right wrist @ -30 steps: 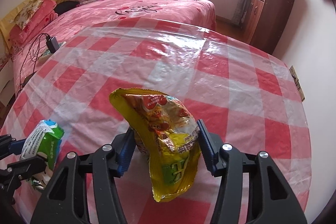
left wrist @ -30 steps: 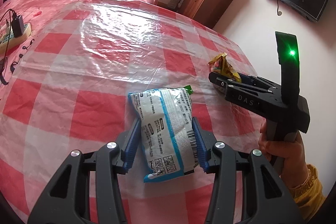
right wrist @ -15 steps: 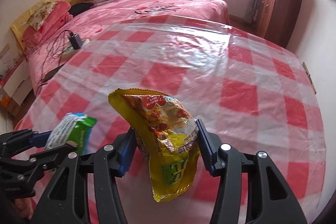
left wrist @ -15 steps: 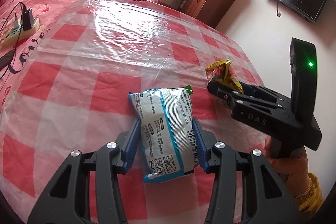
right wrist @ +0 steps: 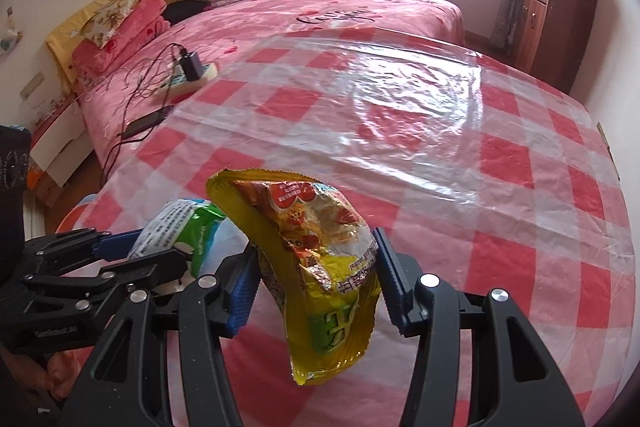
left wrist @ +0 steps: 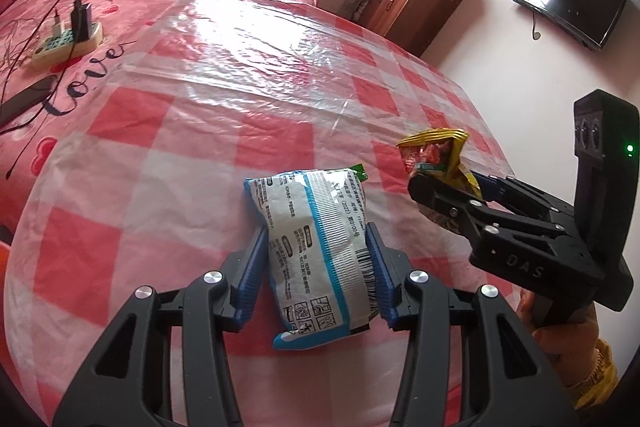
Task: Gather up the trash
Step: 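Lift both bags and carry them toward the orange bucket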
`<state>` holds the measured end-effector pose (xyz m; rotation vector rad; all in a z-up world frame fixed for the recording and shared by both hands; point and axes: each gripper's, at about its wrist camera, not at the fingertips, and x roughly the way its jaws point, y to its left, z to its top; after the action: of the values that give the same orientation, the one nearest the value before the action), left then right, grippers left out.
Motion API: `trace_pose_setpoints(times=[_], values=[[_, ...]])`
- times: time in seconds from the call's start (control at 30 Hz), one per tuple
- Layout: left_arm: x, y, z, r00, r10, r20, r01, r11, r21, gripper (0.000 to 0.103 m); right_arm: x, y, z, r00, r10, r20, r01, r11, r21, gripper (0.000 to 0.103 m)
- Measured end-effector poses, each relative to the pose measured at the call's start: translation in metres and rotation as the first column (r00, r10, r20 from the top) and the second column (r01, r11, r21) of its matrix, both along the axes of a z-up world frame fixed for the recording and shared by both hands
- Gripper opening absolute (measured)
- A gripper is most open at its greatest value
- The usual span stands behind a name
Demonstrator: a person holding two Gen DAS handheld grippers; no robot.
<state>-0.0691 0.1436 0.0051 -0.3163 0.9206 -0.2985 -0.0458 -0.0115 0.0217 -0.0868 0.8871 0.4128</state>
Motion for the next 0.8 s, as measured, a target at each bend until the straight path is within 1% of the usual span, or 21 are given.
trace_pose_setpoints(times=[0.33,0.63,0.8], values=[[-0.025,0.041,0.002,0.998,0.068,0.005,-0.068,0.998,-0.003,0.049,-0.022,0.032,0.011,0.998,0.065,-0.002,-0.064,0.998,0.023,0.054],[-0.047,0.082,0.006,0.99,0.143,0.011,-0.142,0.99,-0.012,0.049,-0.035,0.062,0.016,0.992,0.124,-0.007,-0.124,0.992,0.027,0.054],[-0.061,0.101,0.008,0.984,0.18,0.014,-0.179,0.984,-0.015,0.049,-0.04,0.084,0.019,0.985,0.171,-0.021,-0.17,0.984,0.049,0.054]])
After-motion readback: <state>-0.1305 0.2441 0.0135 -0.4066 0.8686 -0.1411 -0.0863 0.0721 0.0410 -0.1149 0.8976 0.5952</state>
